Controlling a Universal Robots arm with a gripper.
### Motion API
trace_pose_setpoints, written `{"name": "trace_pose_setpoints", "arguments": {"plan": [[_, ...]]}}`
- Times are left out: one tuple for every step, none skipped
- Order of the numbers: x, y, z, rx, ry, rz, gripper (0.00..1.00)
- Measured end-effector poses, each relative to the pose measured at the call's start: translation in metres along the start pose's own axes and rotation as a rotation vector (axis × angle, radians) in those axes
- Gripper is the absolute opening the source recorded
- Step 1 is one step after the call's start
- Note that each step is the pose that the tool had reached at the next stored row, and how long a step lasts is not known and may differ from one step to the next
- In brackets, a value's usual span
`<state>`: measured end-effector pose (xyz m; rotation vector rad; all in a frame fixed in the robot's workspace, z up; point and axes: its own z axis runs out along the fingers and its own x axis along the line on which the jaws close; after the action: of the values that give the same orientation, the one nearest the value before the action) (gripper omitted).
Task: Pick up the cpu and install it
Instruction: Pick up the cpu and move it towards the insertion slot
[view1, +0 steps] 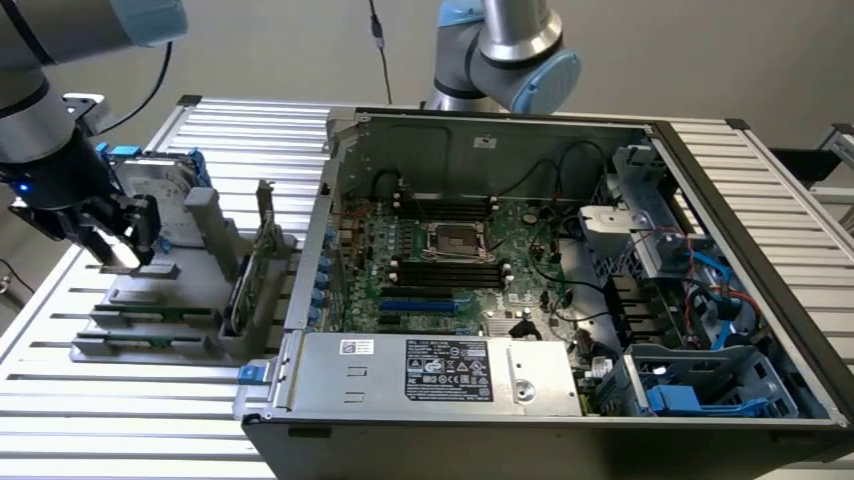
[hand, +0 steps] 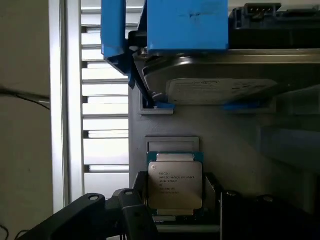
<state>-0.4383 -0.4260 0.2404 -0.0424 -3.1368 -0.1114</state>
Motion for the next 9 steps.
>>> {"name": "trace_pose_setpoints", "arguments": {"plan": [[0.0,0.0003,-0.0045,0.0,0.0,0.0,0.55],[0.0,0.0007,-0.009,0.0,0.0,0.0,0.55],[0.0,0.001,-0.0134,0.0,0.0,0.0,0.55],[-0.001,0.0013,-0.018,0.0001,0.0001,-0.001,0.55],[-0.002,0.0017,-0.0224,0.0,0.0002,-0.001,0.55],[-0.004,0.0021,-0.027,0.0001,0.0004,-0.002,0.55],[-0.007,0.0024,-0.0316,0.0001,0.0007,-0.002,0.55],[-0.009,0.0028,-0.0362,0.0,0.0008,-0.003,0.55],[-0.012,0.0032,-0.0407,0.0,0.001,-0.003,0.55]]}}
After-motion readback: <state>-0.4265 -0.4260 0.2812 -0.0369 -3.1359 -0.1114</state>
